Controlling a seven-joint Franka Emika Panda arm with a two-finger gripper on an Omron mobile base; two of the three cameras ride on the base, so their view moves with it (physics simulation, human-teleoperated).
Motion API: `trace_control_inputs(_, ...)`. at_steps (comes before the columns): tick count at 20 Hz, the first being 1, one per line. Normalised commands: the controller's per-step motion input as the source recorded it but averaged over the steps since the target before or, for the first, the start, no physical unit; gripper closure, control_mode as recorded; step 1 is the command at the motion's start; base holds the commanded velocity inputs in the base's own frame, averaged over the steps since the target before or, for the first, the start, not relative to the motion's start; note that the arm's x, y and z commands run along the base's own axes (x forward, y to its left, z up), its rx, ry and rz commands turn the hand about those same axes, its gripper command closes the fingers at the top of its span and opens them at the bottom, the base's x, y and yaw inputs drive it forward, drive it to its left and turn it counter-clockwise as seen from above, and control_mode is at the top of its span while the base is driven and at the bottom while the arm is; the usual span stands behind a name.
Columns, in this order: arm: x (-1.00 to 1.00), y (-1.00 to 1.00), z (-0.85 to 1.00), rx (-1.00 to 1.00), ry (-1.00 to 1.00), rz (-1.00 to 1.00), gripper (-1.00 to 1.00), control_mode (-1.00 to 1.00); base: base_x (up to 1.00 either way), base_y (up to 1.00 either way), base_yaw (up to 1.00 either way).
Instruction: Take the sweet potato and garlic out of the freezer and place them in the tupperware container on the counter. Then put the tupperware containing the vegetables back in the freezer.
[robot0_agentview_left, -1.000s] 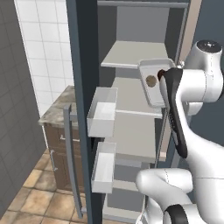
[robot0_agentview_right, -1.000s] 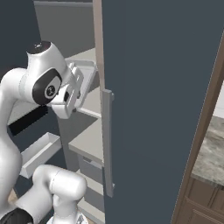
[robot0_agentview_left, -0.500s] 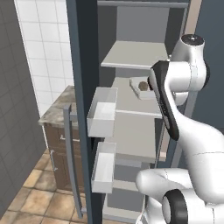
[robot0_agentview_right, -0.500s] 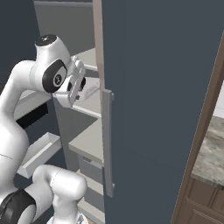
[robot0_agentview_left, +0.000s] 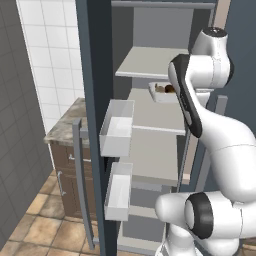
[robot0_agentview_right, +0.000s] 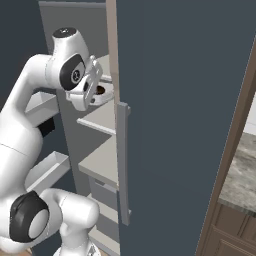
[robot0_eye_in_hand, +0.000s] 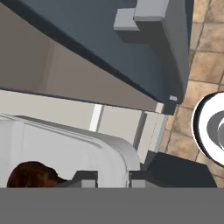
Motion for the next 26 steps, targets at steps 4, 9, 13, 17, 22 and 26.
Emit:
trace_control_inputs(4,-0.07,0.18,0.00,0.00,-0.08,0.00,1.00,-1.00,0.00,0.00,0.00)
trace_control_inputs(9,-0.36,0.15,0.00,0.00,-0.09,0.00,1.00,-1.00,0.00,0.00,0.00)
trace_control_inputs(13,-0.31,0.04,0.23,0.00,-0.09,0.00,1.00,-1.00,0.00,0.00,0.00)
trace_control_inputs(17,-0.08,0.00,0.39,0.00,-0.07,0.00,1.00,-1.00,0.00,0.00,0.00)
trace_control_inputs(22,0.04,0.00,0.34,0.00,-0.10,0.00,1.00,-1.00,0.00,0.00,0.00)
trace_control_inputs(26,0.07,0.05,0.20,0.00,-0.06,0.00,1.00,-1.00,0.00,0.00,0.00)
